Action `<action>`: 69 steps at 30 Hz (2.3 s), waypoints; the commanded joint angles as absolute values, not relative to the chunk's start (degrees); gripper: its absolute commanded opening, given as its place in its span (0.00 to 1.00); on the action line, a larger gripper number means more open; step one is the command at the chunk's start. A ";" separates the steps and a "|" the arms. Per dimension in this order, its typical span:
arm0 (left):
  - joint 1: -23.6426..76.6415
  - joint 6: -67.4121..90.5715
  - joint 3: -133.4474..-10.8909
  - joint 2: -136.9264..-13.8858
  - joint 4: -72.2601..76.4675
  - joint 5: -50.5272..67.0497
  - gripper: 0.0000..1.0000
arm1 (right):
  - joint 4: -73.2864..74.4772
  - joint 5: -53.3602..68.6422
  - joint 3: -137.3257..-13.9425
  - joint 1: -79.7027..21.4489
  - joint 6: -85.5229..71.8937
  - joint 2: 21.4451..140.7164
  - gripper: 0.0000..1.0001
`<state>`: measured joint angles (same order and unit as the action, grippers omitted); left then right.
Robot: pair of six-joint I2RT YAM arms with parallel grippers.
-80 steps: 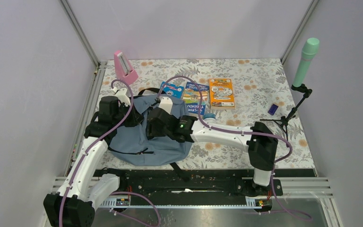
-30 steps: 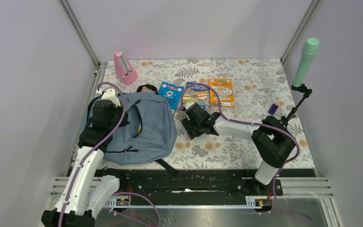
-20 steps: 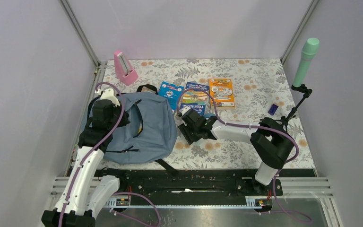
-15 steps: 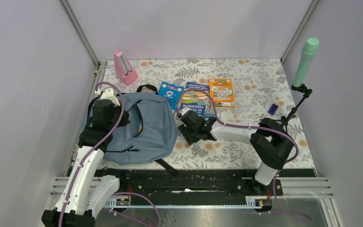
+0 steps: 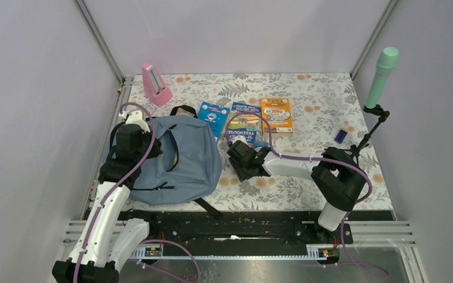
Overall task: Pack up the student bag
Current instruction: Pick up the stationery from the center of the board, then place the stationery in the student bag.
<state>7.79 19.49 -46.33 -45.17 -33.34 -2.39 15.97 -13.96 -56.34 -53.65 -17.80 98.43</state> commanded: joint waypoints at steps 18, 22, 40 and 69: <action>7.47 19.96 -47.35 -43.90 -25.49 -2.29 0.00 | 14.76 -16.92 -55.66 -57.22 -23.47 99.67 0.37; 7.47 19.95 -47.37 -43.75 -25.49 -2.37 0.00 | 14.99 -19.67 -55.06 -57.22 -25.16 99.47 0.27; 7.56 18.88 -47.28 -43.93 -25.38 1.27 0.00 | 17.85 -19.63 -54.76 -57.22 -31.11 88.16 0.00; 8.53 22.37 -45.31 -45.27 -21.07 10.49 0.00 | 12.79 25.12 -76.07 -60.64 -56.33 90.34 0.00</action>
<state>8.29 21.47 -44.38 -46.11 -29.41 7.42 15.00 18.65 -71.11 -59.59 -52.84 88.64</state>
